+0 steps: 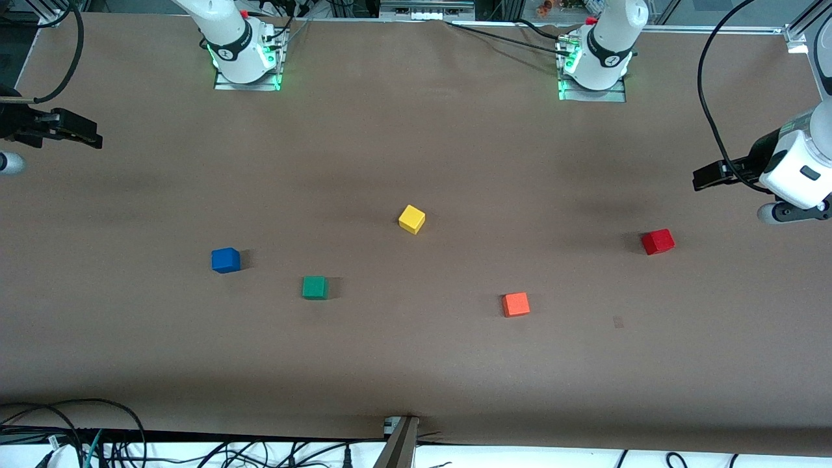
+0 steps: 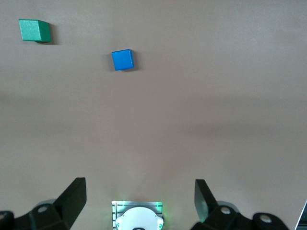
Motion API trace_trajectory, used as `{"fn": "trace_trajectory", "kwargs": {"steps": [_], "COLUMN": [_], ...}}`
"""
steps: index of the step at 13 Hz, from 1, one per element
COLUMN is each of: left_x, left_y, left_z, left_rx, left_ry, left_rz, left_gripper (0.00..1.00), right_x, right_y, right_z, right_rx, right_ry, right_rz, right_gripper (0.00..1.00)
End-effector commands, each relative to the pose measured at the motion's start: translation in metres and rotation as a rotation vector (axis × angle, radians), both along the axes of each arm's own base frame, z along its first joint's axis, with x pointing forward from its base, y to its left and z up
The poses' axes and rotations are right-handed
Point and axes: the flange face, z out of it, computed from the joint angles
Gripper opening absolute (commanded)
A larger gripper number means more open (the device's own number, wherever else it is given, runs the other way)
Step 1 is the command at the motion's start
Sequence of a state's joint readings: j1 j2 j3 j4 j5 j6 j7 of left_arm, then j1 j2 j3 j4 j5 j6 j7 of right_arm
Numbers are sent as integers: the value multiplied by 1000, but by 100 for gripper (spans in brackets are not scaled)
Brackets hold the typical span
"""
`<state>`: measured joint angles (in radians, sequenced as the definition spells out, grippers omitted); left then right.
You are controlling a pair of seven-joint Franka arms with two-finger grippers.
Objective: Pass red block to right arm, stack on blue
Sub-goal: 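Move the left gripper toward the red cube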
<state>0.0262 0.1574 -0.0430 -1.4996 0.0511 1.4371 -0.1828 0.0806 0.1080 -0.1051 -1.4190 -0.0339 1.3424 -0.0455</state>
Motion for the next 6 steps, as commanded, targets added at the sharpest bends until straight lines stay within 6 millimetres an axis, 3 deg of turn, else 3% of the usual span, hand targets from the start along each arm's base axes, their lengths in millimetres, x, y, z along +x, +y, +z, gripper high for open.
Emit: {"fn": "trace_trajectory", "kwargs": {"steps": [1,2,4,6], "left_x": [0,1,2,17], "left_y": [2,3,24,41], "left_z": [-5,-13,-39,-78], "left_rx": [-7,-6,-18,-22], "left_ry": [36,48,86,67], "left_rz": [24,26,63,20], "left_gripper": [100,100,100,100], "right_x": [2,2,2,2], "right_y": [-2,-1,-1,-1], "right_z": [6,6,6,5], "right_rx": [20,22,22,22], "right_ry": [-9,-9,-9,-7], "right_rz": [1,2,0,0], "right_gripper": [100,100,100,100]}}
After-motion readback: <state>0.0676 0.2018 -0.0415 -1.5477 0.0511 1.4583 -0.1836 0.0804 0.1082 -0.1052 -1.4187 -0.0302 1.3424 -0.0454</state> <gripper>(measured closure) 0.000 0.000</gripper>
